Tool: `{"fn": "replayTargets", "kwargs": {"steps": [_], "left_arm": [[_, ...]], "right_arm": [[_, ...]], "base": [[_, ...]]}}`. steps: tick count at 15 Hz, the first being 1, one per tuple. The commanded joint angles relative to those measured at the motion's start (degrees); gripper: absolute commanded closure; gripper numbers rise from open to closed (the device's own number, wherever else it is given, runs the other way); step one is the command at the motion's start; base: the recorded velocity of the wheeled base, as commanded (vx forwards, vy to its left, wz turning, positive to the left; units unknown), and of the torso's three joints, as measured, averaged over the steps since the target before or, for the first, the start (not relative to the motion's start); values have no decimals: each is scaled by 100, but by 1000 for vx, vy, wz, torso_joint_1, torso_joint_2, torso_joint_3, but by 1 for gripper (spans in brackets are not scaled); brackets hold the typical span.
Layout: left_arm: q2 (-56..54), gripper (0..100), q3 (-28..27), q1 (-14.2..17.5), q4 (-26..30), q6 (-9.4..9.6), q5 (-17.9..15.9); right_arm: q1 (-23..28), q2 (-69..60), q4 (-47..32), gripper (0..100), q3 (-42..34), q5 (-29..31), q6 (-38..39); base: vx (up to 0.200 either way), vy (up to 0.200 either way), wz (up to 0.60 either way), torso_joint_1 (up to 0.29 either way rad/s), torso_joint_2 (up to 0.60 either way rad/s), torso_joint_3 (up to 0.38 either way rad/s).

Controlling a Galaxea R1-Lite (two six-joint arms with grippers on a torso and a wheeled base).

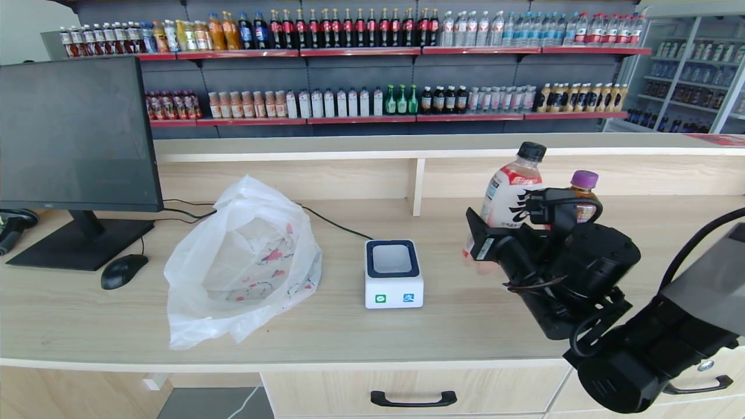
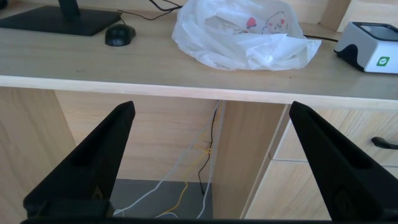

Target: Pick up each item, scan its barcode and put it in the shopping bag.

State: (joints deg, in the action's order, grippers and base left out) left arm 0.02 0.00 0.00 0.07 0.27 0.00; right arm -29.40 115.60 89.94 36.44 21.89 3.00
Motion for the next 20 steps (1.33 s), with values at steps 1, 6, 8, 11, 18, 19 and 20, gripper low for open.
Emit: {"fn": "replayTargets", "kwargs": {"steps": [1, 6, 8, 11, 18, 19, 20], "left_arm": [[-2, 0, -9, 0, 1, 0, 0], [-2, 0, 0, 0, 1, 0, 0], [-2, 0, 0, 0, 1, 0, 0], [-2, 0, 0, 0, 1, 0, 0], [-2, 0, 0, 0, 1, 0, 0], [-2, 0, 0, 0, 1, 0, 0], [-2, 0, 0, 0, 1, 0, 0]], "right_arm": [[-118, -231, 6, 100, -111, -1, 25], [-505, -697, 6, 100, -401, -45, 104], [-751, -785, 6, 100, -418, -45, 166], [-1023, -978, 6, 100, -620, -54, 227], [-2210, -1339, 6, 100, -858, -89, 403], [-2236, -1383, 6, 100, -673, -256, 324], [-2236, -1470, 6, 100, -603, -616, 263]], "base": [[0, 0, 0, 0, 0, 0], [0, 0, 0, 0, 0, 0], [0, 0, 0, 0, 0, 0], [0, 0, 0, 0, 0, 0], [0, 0, 0, 0, 0, 0], [0, 0, 0, 0, 0, 0], [0, 0, 0, 0, 0, 0]]}}
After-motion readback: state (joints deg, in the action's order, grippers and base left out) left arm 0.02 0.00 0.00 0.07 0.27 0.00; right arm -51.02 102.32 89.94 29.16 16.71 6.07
